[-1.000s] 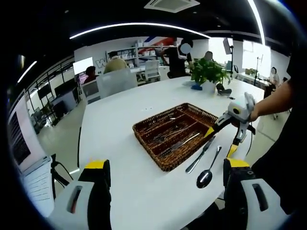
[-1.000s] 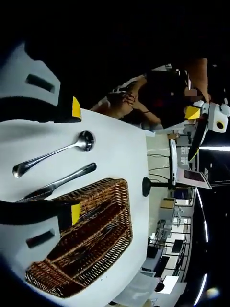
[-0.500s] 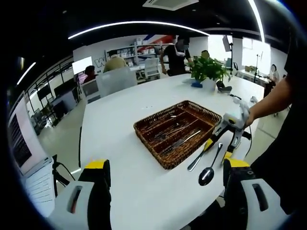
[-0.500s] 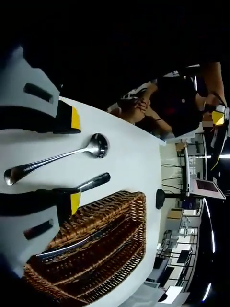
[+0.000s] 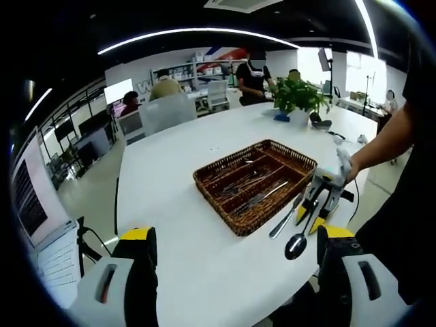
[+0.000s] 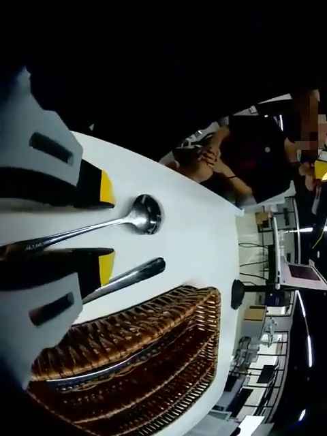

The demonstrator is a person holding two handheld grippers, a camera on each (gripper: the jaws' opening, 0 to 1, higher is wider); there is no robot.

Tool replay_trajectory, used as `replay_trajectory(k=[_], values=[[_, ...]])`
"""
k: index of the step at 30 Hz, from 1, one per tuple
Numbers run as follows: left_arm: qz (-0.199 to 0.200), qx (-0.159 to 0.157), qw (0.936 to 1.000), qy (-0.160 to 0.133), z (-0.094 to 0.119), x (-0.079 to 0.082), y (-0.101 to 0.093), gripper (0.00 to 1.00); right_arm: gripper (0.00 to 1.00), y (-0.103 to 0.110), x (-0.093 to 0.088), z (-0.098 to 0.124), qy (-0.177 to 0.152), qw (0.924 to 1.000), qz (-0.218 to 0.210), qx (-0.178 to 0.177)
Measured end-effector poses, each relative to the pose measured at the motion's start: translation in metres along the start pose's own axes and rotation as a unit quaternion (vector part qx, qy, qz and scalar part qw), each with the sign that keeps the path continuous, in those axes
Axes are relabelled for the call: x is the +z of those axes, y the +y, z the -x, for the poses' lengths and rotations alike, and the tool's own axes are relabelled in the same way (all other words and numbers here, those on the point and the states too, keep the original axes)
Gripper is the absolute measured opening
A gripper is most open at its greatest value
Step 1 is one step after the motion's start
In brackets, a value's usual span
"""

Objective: Arrange the knives, forks, and spoons in their matching storage slots by inserting each utensil handle-first until every utensil is classified and aligned in the correct compartment

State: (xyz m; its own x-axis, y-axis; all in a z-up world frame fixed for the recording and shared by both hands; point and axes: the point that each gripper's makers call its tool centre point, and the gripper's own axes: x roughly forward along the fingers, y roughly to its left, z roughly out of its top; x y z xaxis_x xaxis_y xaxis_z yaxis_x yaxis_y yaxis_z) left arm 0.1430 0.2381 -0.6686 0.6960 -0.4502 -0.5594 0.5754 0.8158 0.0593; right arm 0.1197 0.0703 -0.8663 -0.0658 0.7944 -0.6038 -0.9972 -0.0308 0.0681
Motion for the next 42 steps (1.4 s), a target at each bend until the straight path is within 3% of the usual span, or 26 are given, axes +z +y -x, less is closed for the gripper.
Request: replay_trajectory(k=[3, 4, 5, 7, 11, 17, 20, 34, 42], values=[[0.001, 0.000, 1.0000, 0.000, 0.000, 0.000, 0.001, 0.99, 0.17, -0.003, -0.005, -0.003, 0.012, 0.9999, 0.009, -0.006], [0.000, 0.000, 1.0000, 0.002, 0.000, 0.000, 0.001, 0.99, 0.14, -0.010, 0.003, -0.004, -0.006, 0.9990, 0.041, -0.019], [-0.001, -0.001, 1.0000, 0.003, -0.001, 0.000, 0.002, 0.99, 0.12, -0.007, 0.001, -0.003, 0.001, 0.9997, 0.017, -0.017], [-0.003, 0.000, 1.0000, 0.004, -0.001, 0.000, 0.003, 0.99, 0.05, -0.014, 0.000, -0.001, 0.011, 0.9986, 0.036, -0.036], [-0.003, 0.000, 1.0000, 0.001, -0.001, 0.002, 0.004, 0.99, 0.05, -0.015, 0.000, -0.002, 0.003, 0.9990, 0.019, -0.041], [-0.004, 0.000, 1.0000, 0.003, -0.002, 0.001, 0.005, 0.99, 0.10, -0.010, 0.001, -0.005, 0.008, 0.9988, 0.036, -0.032], [-0.003, 0.000, 1.0000, 0.005, -0.002, -0.001, 0.005, 0.99, 0.02, -0.008, 0.000, -0.008, 0.021, 0.9979, 0.057, -0.023], [-0.001, 0.000, 1.0000, 0.002, -0.005, 0.001, 0.004, 0.99, 0.00, -0.012, -0.002, -0.004, 0.045, 0.9978, 0.031, -0.038], [-0.004, -0.004, 1.0000, -0.003, -0.010, 0.006, 0.000, 0.99, 0.00, -0.015, 0.012, 0.011, 0.052, 0.9975, 0.020, -0.044]])
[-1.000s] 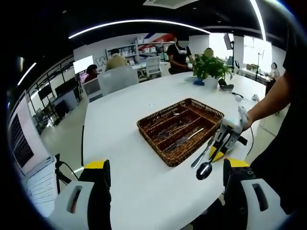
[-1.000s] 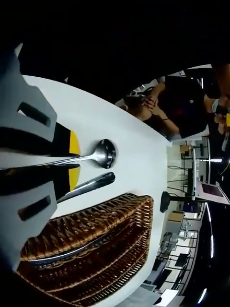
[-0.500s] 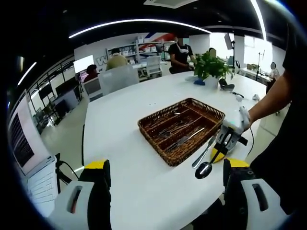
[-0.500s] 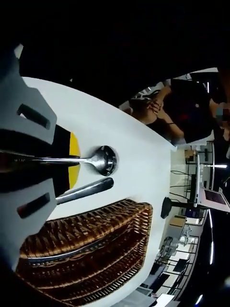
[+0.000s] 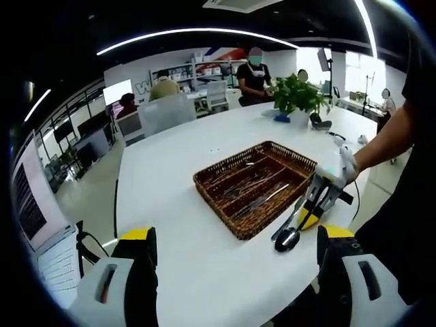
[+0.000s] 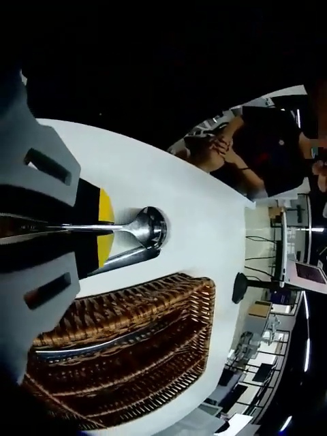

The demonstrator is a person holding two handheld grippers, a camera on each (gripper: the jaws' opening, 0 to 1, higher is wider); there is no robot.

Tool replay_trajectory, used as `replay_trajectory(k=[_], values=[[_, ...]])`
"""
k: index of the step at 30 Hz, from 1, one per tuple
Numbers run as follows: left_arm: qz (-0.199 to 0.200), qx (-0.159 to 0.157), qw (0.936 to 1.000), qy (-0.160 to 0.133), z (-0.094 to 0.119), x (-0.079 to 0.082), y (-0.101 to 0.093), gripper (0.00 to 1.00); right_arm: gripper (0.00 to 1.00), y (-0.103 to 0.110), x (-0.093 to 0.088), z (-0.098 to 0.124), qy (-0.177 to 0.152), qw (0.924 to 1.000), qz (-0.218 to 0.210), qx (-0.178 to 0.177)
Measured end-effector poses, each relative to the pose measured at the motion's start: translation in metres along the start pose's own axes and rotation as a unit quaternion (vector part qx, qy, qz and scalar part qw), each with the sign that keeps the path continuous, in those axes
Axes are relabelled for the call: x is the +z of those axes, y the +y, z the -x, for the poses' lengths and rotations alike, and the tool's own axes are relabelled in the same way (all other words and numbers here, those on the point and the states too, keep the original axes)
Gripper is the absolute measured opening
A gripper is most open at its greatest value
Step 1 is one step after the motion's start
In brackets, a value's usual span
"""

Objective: Arrange the knives, forks, and spoons in their matching storage slots by inserting each utensil handle-first until every utensil is classified and aligned in the correct compartment

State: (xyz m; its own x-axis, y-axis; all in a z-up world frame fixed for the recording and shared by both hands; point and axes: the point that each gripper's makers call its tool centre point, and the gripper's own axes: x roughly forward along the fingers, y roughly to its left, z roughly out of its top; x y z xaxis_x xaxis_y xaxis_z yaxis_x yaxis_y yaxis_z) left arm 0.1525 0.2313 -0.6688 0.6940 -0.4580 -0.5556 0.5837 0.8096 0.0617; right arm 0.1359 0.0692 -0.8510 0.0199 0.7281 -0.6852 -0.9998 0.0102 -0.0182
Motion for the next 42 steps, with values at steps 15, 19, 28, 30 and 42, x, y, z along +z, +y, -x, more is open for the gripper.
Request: replay_trajectory(k=[15, 19, 28, 30, 42], values=[[-0.006, -0.004, 0.9998, -0.018, -0.007, 0.013, -0.010, 0.99, 0.00, -0.009, 0.036, 0.054, -0.002, 0.9996, 0.022, -0.017], [-0.009, 0.000, 0.9996, -0.025, -0.008, 0.018, -0.014, 0.99, 0.00, -0.011, 0.045, 0.070, 0.003, 0.9995, 0.026, -0.018], [0.012, -0.008, 0.9987, -0.050, -0.004, 0.028, -0.023, 0.99, 0.00, -0.009, 0.066, 0.107, 0.021, 0.9990, 0.034, -0.021], [0.011, -0.007, 0.9986, -0.051, -0.004, 0.029, -0.022, 0.99, 0.00, -0.009, 0.068, 0.111, 0.025, 0.9985, 0.042, -0.024], [-0.001, -0.016, 0.9980, -0.060, -0.001, 0.036, -0.035, 0.99, 0.00, 0.001, 0.091, 0.142, 0.022, 0.9975, 0.054, -0.040]])
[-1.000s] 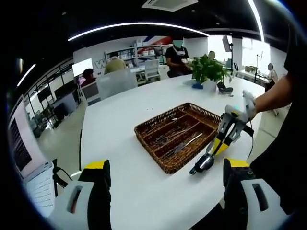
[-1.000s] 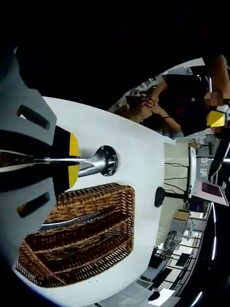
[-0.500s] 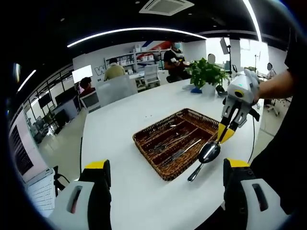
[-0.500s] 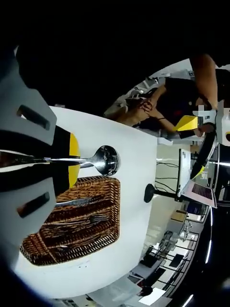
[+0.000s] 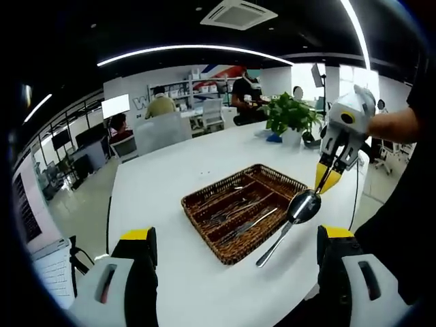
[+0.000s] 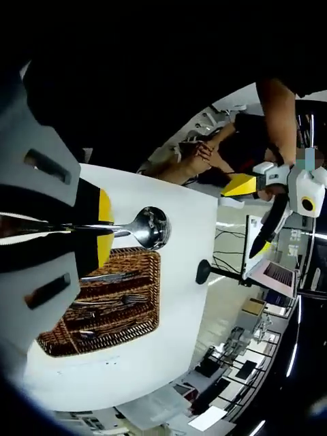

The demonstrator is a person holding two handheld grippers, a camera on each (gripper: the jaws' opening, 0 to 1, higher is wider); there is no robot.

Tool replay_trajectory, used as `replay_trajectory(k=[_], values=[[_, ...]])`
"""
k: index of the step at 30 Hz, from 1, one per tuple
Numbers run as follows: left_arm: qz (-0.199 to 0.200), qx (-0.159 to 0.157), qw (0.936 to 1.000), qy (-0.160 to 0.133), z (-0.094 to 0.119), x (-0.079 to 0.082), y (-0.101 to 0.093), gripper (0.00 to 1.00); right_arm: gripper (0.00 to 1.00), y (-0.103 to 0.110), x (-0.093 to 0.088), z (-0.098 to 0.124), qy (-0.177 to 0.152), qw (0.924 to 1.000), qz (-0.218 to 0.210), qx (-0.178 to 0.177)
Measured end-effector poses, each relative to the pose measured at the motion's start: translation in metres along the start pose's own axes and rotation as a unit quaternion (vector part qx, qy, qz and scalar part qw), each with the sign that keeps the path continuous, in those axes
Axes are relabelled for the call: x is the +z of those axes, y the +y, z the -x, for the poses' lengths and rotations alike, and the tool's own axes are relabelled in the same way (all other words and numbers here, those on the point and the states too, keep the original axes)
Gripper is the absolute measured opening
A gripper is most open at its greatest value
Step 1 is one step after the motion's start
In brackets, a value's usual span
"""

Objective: Arrange the knives, forks, and spoons in their matching storage slots by inserting each utensil handle-first until every utensil is classified and aligned in the correct compartment

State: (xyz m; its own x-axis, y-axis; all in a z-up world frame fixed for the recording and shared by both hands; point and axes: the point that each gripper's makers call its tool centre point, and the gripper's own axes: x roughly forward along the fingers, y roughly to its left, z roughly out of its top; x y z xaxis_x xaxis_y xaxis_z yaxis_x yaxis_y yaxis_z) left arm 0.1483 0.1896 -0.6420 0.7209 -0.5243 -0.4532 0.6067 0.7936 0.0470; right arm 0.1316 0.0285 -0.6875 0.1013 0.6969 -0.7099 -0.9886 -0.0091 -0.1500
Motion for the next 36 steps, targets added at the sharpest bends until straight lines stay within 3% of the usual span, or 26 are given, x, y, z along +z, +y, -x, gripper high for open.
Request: replay_trajectory(k=[7, 16, 36], values=[[-0.007, -0.011, 0.9999, 0.002, -0.001, 0.001, -0.007, 0.99, 0.00, -0.003, 0.012, 0.010, -0.009, 0.9998, 0.014, -0.007], [-0.013, -0.016, 0.9998, 0.000, -0.006, 0.006, -0.007, 0.99, 0.00, -0.003, 0.013, 0.016, -0.005, 0.9999, 0.010, 0.006], [-0.014, -0.018, 0.9997, 0.000, -0.007, 0.008, 0.002, 0.99, 0.00, -0.027, 0.020, 0.010, -0.001, 0.9996, 0.027, -0.003]])
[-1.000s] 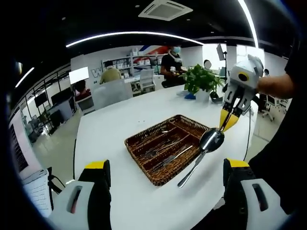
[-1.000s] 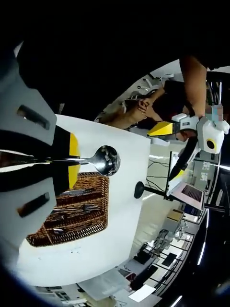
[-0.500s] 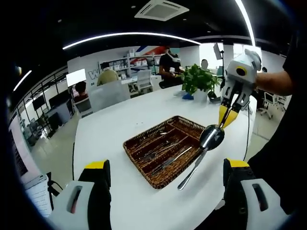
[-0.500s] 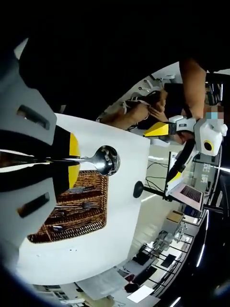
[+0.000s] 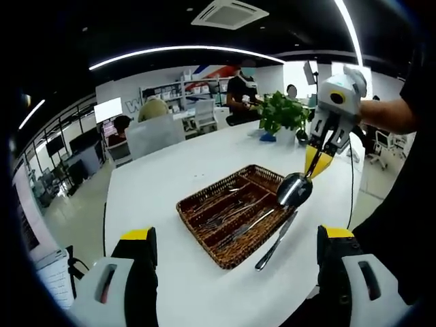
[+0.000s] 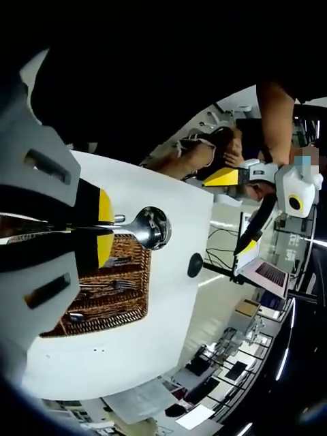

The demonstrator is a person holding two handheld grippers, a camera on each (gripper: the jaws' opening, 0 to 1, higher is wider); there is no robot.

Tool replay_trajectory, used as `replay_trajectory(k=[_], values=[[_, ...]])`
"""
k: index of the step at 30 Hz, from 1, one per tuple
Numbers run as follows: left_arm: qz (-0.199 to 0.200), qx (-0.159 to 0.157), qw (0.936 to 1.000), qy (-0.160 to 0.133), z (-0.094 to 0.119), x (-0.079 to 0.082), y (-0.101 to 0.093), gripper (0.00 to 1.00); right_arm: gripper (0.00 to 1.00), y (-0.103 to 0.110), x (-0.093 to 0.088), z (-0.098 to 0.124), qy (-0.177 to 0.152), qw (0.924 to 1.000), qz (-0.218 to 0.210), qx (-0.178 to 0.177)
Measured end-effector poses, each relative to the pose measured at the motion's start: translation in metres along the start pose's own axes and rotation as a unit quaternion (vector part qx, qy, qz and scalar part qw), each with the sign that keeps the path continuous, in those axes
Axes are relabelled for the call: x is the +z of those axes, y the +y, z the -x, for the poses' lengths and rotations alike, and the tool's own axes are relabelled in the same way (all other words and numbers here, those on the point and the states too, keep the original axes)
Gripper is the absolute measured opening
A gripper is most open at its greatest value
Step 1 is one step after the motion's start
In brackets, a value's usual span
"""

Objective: Arrange the knives, forks, and spoons in their matching storage slots by inserting each utensil handle-first until every utensil is classified and aligned in the correct compartment

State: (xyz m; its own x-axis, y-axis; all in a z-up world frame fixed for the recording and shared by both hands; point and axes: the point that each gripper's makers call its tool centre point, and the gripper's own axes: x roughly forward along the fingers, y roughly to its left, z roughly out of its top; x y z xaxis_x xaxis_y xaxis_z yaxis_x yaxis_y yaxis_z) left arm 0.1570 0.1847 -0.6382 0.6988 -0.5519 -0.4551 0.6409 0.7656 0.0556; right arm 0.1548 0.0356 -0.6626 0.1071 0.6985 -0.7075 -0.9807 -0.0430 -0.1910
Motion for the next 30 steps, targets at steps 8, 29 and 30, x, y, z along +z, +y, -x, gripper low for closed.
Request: replay_trajectory(k=[8, 29, 30], values=[[0.001, 0.000, 1.0000, 0.006, -0.001, 0.000, 0.003, 0.99, 0.00, -0.017, 0.006, 0.001, -0.002, 1.0000, 0.002, -0.003], [-0.002, -0.006, 1.0000, 0.006, -0.007, -0.002, 0.022, 0.99, 0.00, -0.054, 0.003, -0.010, 0.013, 0.9998, 0.016, -0.008], [-0.002, -0.006, 1.0000, 0.006, -0.008, -0.002, 0.023, 0.99, 0.00, -0.056, 0.003, -0.010, 0.013, 0.9998, 0.014, -0.009]])
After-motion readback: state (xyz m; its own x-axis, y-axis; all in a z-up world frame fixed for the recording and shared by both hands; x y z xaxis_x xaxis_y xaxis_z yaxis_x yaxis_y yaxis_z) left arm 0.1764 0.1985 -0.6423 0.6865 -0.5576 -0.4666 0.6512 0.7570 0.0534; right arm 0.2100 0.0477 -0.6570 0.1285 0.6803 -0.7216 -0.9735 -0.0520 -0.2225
